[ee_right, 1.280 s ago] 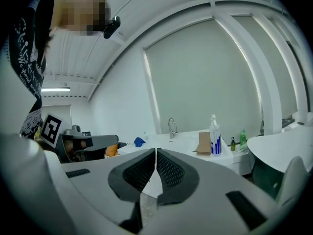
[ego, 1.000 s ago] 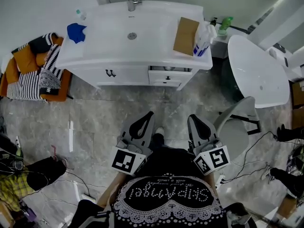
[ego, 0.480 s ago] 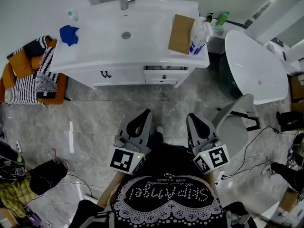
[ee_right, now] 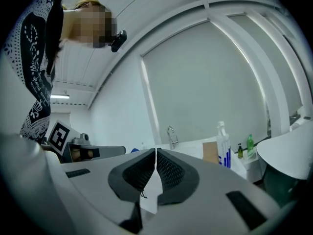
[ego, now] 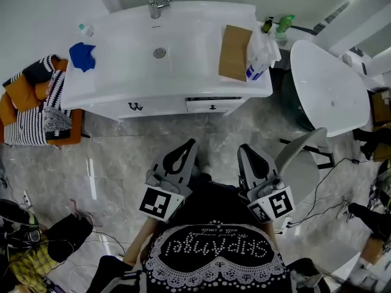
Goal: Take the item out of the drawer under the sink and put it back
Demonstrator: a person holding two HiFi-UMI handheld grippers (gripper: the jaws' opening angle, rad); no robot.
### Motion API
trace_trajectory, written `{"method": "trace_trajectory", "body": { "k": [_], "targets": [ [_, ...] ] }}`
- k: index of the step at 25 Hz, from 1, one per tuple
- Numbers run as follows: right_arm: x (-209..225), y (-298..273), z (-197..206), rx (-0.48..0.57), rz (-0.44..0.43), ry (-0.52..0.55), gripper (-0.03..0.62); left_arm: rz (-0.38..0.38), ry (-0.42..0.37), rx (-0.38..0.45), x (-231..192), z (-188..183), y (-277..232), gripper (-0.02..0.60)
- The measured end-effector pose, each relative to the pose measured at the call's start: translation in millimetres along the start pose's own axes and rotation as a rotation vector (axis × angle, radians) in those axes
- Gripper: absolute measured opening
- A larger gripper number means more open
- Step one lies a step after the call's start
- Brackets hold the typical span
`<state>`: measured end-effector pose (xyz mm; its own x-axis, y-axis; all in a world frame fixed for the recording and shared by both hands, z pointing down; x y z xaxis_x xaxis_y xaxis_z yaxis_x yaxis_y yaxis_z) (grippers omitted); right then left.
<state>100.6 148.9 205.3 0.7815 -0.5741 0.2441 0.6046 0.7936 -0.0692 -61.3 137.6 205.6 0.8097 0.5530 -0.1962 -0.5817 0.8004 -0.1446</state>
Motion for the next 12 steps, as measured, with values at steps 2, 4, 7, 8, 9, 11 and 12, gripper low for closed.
{"method": "trace_trajectory", "body": {
  "k": [2,4,7,8,9,11,12],
  "targets": [
    [3.2,-11.8,-4.2,0.005,0.026,0.005,0.021,0.047,-0.001,-0.007,-9.9,-5.3,-8.0,0.005],
    [7.6,-21.0,-6.1,0.008,0.052,0.013,0.021,0.075,-0.003,-0.01,-20.0,-7.7,-14.2,0.005],
    [12.1,-31.1,-4.4,0.003,0.079,0.004,0.021,0.087,0.007,-0.001,-32.8,-9.9,-21.3,0.005],
    [13.1,-34.5,-3.7,0.002,0.085,-0.001,0.021,0.088,0.013,-0.003,-37.0,-9.6,-23.0,0.005],
    [13.8,-37.9,-3.2,0.003,0.09,-0.004,0.021,0.087,0.022,-0.005,-41.3,-9.3,-24.2,0.005],
    [13.7,-44.7,-1.7,-0.002,0.098,-0.005,0.021,0.085,0.036,-0.011,-50.5,-8.3,-25.0,0.005],
    [12.9,-48.5,-0.7,-0.006,0.101,-0.006,0.021,0.087,0.035,-0.017,-55.3,-7.2,-24.7,0.005]
  ]
}}
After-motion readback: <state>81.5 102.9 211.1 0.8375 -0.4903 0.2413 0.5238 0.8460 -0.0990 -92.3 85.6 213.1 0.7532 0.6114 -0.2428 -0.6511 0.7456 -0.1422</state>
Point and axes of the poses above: the fingertips, and each gripper's own axes: y backward along the fingers, x to its right, z out of its underside, the point moved 4 cm from there along y, backward along the fingers, and after that the axes turned 1 degree about x, right-handed, at the moved point
